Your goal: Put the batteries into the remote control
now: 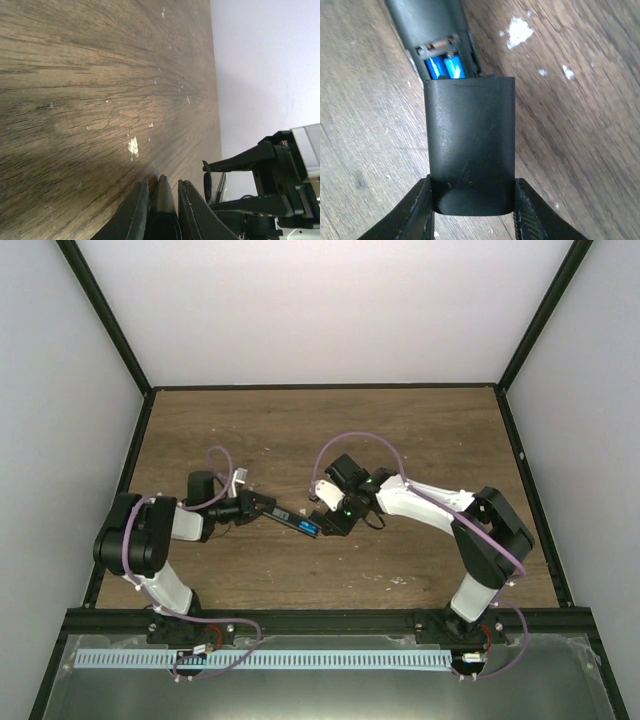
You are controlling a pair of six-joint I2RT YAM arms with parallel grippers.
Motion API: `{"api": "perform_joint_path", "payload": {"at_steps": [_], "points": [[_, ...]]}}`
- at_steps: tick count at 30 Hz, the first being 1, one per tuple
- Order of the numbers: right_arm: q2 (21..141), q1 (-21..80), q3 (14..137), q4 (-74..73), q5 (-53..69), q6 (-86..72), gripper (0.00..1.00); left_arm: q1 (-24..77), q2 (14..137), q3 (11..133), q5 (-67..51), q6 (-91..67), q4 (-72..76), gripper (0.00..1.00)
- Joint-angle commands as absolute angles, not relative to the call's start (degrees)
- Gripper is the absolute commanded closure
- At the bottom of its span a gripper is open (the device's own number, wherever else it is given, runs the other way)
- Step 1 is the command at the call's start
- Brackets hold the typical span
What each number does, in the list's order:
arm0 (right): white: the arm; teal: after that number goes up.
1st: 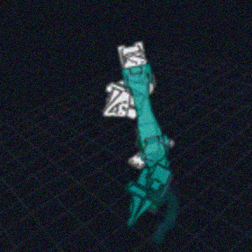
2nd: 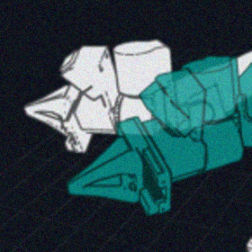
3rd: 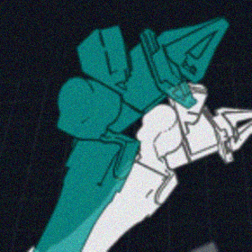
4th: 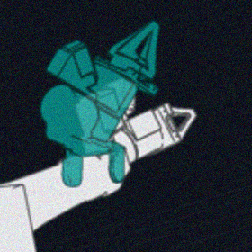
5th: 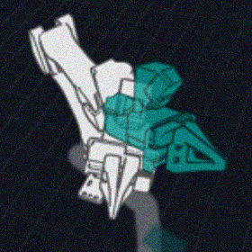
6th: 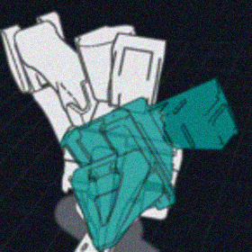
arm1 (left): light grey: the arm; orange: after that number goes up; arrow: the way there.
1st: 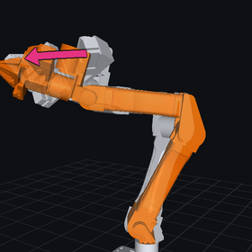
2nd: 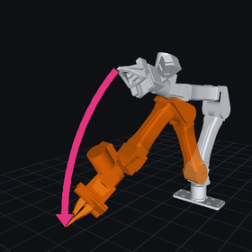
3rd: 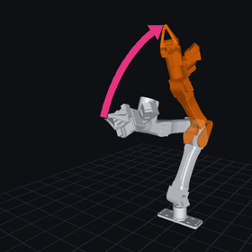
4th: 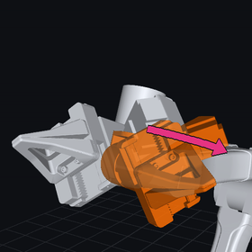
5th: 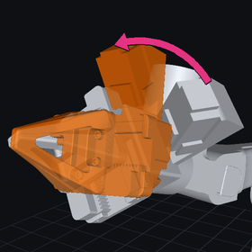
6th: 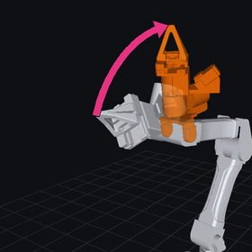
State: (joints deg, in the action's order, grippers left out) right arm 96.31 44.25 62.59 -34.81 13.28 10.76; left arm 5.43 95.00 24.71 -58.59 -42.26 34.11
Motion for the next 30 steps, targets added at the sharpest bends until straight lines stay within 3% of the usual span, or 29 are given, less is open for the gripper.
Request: {"api": "perform_joint_path", "payload": {"at_steps": [1,9,30], "points": [[94.91,44.91,62.45,-30.41,16.61,13.04,0.79,5.7,97.71,22.94,-58.58,-43.81,43.56,1.0],[98.02,44.92,63.71,-27.53,17.39,17.3,0.8,5.71,101.72,22.0,-59.47,-46.61,50.43,1.0],[101.3,45.22,62.84,-26.1,15.88,22.83,0.8,5.69,101.42,22.83,-60.41,-42.8,44.82,1.0]]}}
